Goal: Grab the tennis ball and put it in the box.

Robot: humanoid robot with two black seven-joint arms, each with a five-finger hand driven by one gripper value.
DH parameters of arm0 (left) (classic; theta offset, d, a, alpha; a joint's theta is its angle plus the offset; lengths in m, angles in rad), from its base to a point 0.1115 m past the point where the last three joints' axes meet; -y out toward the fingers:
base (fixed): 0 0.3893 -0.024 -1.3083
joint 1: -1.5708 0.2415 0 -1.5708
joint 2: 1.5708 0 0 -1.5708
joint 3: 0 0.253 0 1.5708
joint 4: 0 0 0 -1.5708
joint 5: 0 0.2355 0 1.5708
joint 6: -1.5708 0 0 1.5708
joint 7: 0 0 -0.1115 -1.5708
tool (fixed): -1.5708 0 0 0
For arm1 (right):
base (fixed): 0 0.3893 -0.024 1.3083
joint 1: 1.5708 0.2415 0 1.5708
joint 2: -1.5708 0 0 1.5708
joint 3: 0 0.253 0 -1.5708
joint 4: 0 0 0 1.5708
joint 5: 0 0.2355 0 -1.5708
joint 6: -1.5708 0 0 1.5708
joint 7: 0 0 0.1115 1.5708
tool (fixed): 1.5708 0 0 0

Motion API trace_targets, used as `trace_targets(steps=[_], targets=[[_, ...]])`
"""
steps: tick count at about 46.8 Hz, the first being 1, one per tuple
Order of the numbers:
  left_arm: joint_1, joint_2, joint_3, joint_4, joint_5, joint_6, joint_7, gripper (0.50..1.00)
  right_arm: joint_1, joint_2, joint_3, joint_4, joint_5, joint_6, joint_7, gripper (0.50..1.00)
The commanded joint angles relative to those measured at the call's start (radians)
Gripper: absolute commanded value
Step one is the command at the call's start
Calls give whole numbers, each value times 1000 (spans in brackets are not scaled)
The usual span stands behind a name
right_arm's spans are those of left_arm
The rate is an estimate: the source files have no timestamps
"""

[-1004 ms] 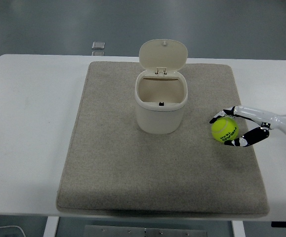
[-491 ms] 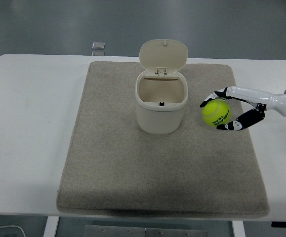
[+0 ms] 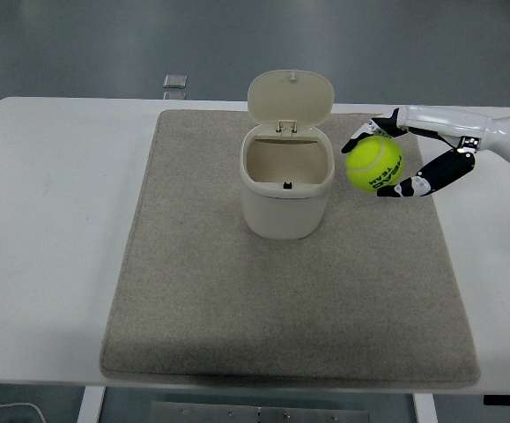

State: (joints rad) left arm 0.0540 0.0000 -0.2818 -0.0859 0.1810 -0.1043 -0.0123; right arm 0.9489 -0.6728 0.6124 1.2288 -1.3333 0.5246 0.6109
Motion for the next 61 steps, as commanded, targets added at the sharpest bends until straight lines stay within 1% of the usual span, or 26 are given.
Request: trace_targets(steps=[1, 9, 15, 20, 25, 33, 45, 55, 56, 59, 61], targets=[[0, 0, 0, 0, 0, -2, 0, 992, 13, 47, 1, 1, 5, 5, 0, 500], [0, 0, 1, 0, 0, 0, 0, 992, 16, 120, 4, 0, 8, -5, 0, 500], [0, 0, 1, 0, 0, -2, 2, 992, 16, 150, 12, -3, 10, -17, 0, 500], [0, 0, 0, 0, 0, 0, 0, 992, 16, 179, 18, -18, 10, -40, 0, 500], [0, 0, 0, 0, 0, -2, 0, 992, 14, 193, 17, -34, 10, -69, 0, 500], [0, 0, 0, 0, 0, 0, 0, 992, 13, 208, 15, -35, 8, -75, 0, 500], [0, 0, 0, 0, 0, 0, 0, 992, 7, 217, -3, -58, 3, -123, -83, 500], [0, 0, 0, 0, 0, 0, 0, 992, 7, 217, -2, -66, 2, -133, -99, 500], [0, 0, 0, 0, 0, 0, 0, 992, 7, 220, -2, -66, 2, -133, -106, 502], [0, 0, 1, 0, 0, 0, 0, 992, 5, 237, -5, -66, 3, -146, -129, 537], [0, 0, 1, 0, 0, -2, 0, 992, 1, 246, -6, -68, 2, -150, -140, 545]])
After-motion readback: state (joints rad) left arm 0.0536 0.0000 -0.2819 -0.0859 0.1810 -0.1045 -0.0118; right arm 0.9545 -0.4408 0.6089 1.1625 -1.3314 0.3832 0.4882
